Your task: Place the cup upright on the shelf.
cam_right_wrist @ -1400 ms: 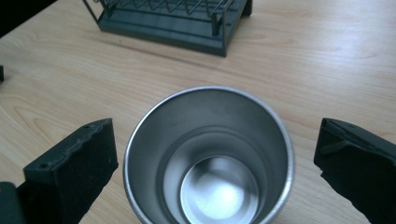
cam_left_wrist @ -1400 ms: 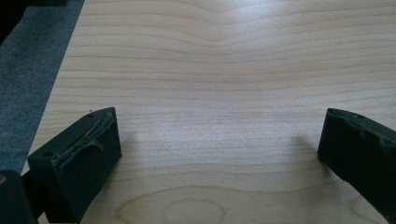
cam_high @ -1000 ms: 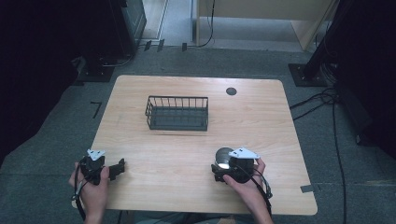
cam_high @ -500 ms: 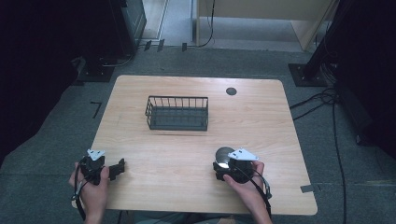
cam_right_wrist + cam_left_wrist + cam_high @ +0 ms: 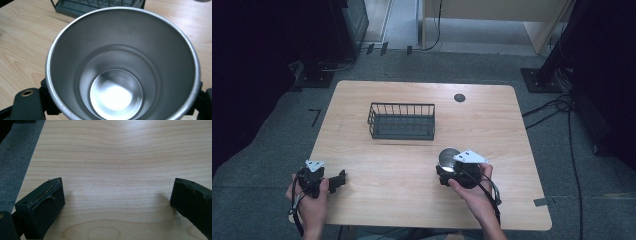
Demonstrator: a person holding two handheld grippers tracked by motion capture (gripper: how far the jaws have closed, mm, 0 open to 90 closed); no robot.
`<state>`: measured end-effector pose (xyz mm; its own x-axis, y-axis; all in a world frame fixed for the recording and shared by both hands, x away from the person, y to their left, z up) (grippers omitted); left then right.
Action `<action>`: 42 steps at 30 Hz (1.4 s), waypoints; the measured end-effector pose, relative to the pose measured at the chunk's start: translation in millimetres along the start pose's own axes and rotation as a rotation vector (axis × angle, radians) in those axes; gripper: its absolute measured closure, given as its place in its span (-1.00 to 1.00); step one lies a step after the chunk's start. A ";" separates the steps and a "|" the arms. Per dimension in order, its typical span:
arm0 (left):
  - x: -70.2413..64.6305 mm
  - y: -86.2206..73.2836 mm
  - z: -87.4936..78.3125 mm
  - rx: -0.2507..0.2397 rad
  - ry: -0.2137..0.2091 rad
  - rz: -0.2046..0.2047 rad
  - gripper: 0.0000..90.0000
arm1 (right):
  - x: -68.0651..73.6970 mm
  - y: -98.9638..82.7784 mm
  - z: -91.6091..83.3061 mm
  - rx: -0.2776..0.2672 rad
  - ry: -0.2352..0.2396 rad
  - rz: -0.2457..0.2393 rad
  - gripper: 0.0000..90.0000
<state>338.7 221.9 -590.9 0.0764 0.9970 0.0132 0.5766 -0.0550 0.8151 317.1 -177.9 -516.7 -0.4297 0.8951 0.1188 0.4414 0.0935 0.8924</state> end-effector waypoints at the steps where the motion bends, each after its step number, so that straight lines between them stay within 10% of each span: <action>1: 0.0 0.0 0.0 0.000 0.000 0.000 -1.00 | 0.5 3.2 0.7 -0.002 0.000 0.000 -0.61; 42: -0.1 0.1 0.1 -0.002 0.002 -0.003 -1.00 | 35.3 102.8 49.0 -0.077 0.074 -0.065 -0.61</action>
Point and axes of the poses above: each handheld gripper's, and its own axes: z roughly forward along the jaws, y roughly out of its top, x roughly to its left, the point moved 10 cm from there along z, roughly forward along the jaws, and after that the axes turned 11 degrees about -x, right-handed, at the moved point
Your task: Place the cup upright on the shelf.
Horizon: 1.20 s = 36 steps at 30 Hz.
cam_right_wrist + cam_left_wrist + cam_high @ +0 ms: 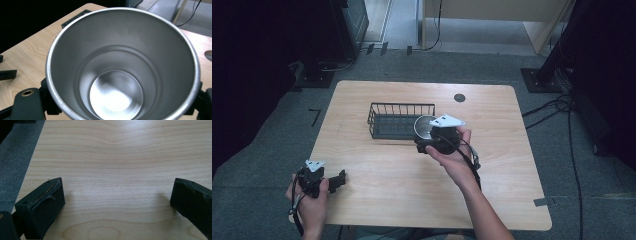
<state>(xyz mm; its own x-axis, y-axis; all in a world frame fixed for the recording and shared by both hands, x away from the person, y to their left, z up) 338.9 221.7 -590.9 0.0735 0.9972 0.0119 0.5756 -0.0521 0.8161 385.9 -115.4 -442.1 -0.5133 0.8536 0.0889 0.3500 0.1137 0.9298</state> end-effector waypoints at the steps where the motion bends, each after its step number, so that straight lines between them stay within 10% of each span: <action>1: 0.0 0.0 0.0 0.000 0.000 0.000 -1.00 | 0.3 1.5 1.6 0.001 -0.001 -0.003 -0.61; 36: 0.1 0.0 -0.1 0.001 0.000 0.001 -1.00 | -17.8 43.3 88.6 -0.027 -0.073 -0.033 -0.61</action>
Point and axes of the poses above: each handheld gripper's, and its own axes: z roughly forward along the jaws, y roughly out of its top, x roughly to its left, the point moved 10 cm from there along z, roughly forward along the jaws, and after that the axes turned 11 degrees about -x, right-handed, at the moved point
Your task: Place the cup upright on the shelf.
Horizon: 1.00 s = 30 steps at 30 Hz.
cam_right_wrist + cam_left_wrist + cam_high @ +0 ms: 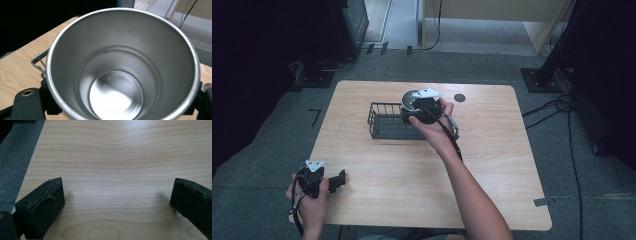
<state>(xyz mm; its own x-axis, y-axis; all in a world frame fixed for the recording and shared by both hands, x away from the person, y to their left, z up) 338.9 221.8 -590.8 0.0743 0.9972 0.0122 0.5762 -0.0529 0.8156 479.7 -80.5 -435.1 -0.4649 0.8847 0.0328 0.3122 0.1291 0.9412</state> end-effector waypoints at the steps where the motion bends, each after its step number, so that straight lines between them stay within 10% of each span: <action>1: 0.0 0.0 0.0 0.000 0.000 0.000 -1.00 | -0.2 -1.6 3.9 0.008 0.001 0.000 -0.61; 30: 0.0 0.0 0.0 0.000 0.000 0.000 -1.00 | -3.5 -56.6 52.9 0.175 -0.012 0.044 -0.61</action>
Point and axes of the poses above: each handheld gripper's, and its own axes: z roughly forward along the jaws, y roughly out of its top, x roughly to its left, the point moved 10 cm from there along z, roughly forward along the jaws, and after that the axes turned 11 degrees about -x, right-handed, at the moved point
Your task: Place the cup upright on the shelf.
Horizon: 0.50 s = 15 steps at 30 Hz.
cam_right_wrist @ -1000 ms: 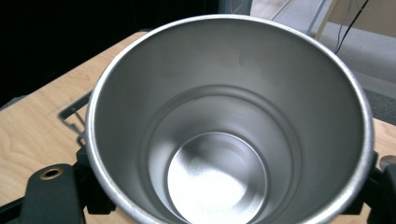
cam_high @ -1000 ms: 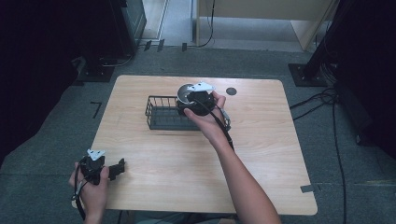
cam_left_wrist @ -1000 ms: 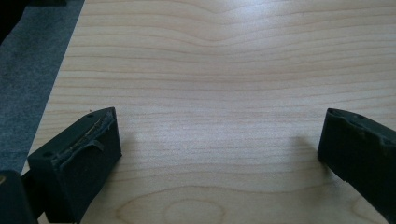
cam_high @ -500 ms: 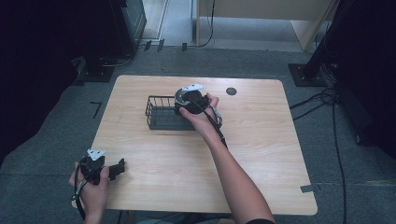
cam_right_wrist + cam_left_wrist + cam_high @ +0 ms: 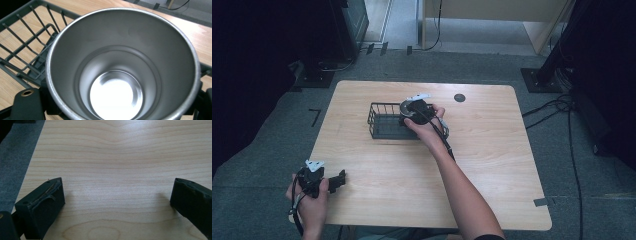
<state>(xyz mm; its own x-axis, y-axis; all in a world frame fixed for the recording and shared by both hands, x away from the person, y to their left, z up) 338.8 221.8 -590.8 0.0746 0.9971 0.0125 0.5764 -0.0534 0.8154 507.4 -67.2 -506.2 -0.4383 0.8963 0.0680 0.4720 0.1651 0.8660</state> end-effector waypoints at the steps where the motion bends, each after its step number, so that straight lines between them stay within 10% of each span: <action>1: 0.0 0.0 0.0 0.000 0.000 0.000 -1.00 | 0.3 -0.8 0.4 0.004 0.003 0.000 -0.62; 15: 0.0 0.0 0.0 0.000 0.000 0.000 -1.00 | -2.2 -0.8 0.5 0.027 0.007 0.018 -0.64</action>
<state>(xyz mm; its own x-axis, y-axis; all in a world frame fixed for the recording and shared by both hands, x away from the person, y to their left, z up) 338.8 221.8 -590.8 0.0747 0.9971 0.0124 0.5764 -0.0533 0.8154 508.3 -69.2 -507.3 -0.4347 0.8964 0.0869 0.5003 0.1602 0.8509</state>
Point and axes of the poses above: each handheld gripper's, and its own axes: z roughly forward along the jaws, y roughly out of its top, x roughly to its left, the point moved 10 cm from there along z, roughly forward along the jaws, and after that the axes turned 11 degrees about -x, right-handed, at the moved point
